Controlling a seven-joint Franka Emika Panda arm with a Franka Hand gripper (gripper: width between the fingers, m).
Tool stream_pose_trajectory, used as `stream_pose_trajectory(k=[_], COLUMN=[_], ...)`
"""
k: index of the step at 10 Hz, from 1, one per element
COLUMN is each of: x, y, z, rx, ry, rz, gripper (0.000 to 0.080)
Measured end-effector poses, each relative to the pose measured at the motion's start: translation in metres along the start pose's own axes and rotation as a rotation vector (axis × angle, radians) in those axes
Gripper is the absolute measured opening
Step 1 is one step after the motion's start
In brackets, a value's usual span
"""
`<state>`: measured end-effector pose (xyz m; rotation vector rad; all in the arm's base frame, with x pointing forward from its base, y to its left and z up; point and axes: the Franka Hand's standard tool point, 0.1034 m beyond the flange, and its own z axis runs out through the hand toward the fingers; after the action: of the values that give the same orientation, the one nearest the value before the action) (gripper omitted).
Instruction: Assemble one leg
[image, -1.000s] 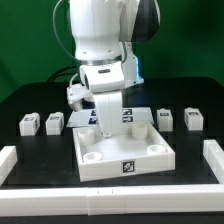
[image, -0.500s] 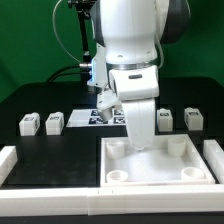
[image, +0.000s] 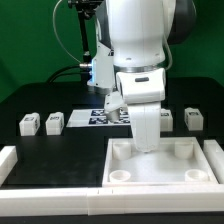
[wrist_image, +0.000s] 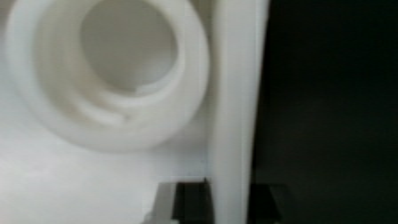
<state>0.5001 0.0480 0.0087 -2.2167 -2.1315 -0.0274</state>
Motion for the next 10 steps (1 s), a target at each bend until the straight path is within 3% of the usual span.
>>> stream_pose_trajectory(k=[3,5,7,8,9,10], x=[0.0057,0.0043,0.0038,0.0037,0.0036,0.0035], y=[0.0001,-0.0002,0.0001,-0.0003,-0.0004,-0.0006], z=[0.0005,0.0008,0.0013,0.0019,0.0021,0.0023], rx=[-0.005,-0.046,-0.045,-0.044,-0.044,-0.043], ry=[0.000,0.010,0.010,0.010,0.010,0.010], rz=[0.006,0.005,0.008,0.008,0.008,0.008], gripper=[0.0062,0.0062,0.0067,0.0269,0.0269,0.0451])
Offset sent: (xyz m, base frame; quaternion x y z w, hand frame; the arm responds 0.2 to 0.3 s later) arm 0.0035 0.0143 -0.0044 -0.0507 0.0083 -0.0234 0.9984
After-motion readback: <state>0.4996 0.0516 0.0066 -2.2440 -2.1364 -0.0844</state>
